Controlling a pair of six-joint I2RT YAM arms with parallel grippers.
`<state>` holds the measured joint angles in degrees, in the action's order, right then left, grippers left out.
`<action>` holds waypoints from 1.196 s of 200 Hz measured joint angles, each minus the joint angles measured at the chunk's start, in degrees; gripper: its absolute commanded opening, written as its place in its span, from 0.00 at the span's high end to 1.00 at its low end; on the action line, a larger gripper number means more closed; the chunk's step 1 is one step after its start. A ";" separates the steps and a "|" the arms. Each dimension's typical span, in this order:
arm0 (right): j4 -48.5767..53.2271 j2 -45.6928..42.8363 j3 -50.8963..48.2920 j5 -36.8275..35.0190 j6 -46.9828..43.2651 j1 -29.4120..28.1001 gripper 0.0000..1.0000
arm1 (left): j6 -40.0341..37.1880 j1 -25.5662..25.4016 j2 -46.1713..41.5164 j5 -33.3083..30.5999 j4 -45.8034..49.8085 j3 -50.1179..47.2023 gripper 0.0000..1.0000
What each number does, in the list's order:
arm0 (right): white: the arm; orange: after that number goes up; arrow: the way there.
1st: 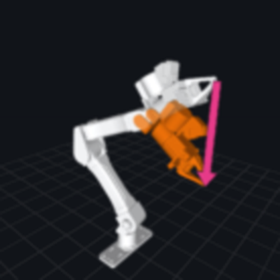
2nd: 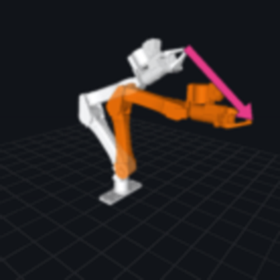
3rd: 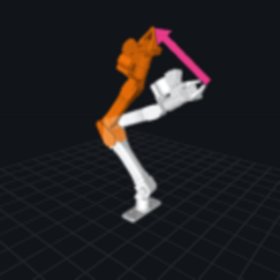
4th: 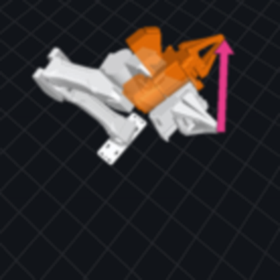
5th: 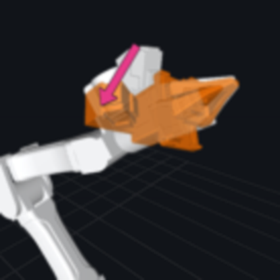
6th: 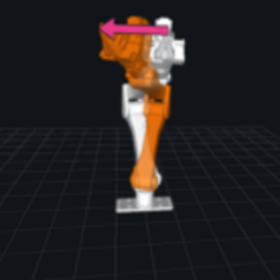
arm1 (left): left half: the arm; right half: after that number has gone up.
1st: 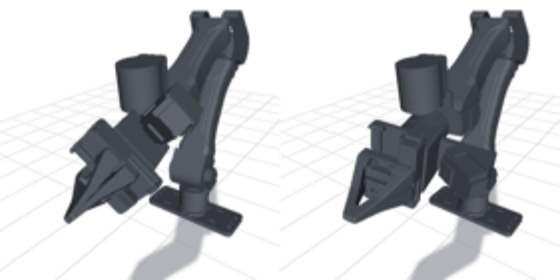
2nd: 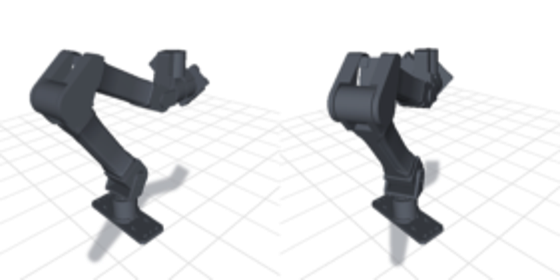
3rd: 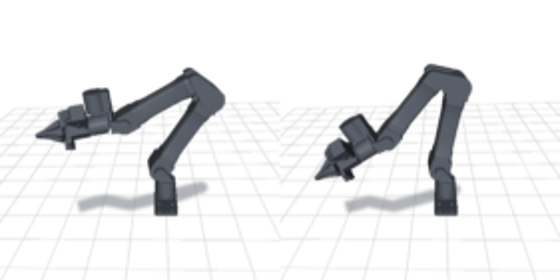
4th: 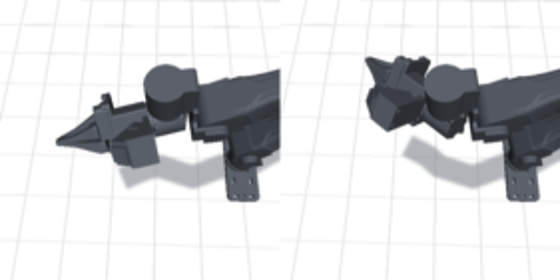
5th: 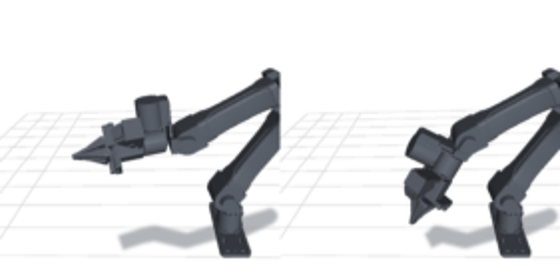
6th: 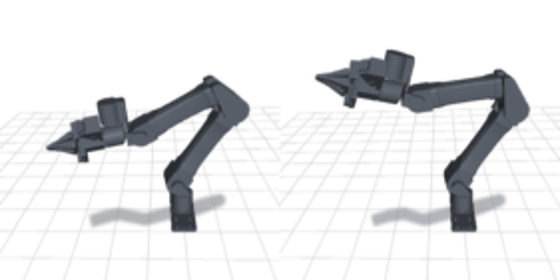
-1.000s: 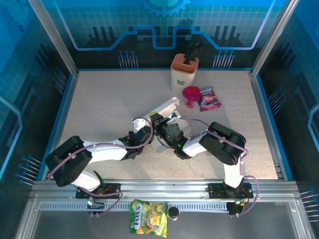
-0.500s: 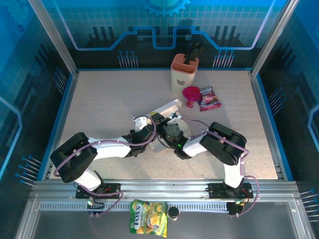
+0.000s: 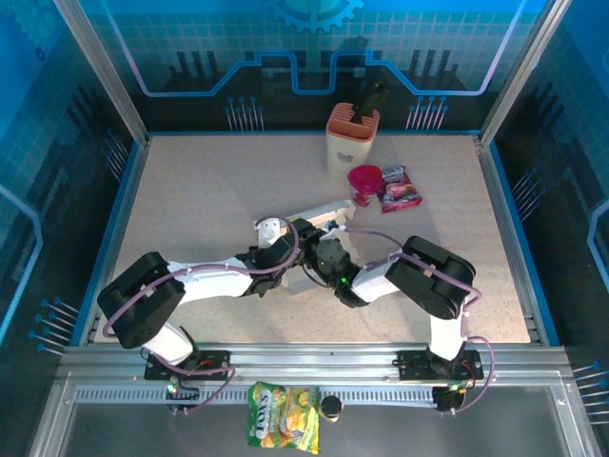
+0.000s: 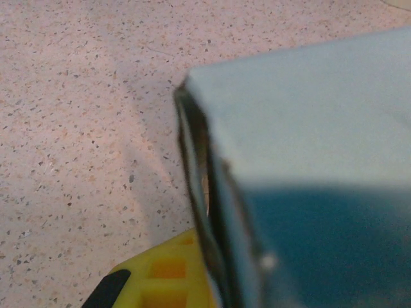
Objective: Fold the paper box
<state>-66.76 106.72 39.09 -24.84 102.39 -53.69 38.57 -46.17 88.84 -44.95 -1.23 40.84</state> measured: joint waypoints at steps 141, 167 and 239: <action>36.30 -36.52 -7.28 9.05 -12.35 11.65 0.25 | -14.67 10.34 -10.34 15.98 3.08 -0.52 1.00; 46.29 -46.07 -7.15 9.60 -19.43 16.15 0.25 | -19.52 11.52 -13.94 20.46 1.77 -2.29 1.00; 64.92 -51.41 0.61 25.00 -43.04 33.11 0.39 | -26.84 13.07 -14.53 29.83 1.18 -2.64 1.00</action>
<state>-1.85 55.31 39.70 0.16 59.35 -20.58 11.73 -33.10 74.30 -15.11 -0.05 38.20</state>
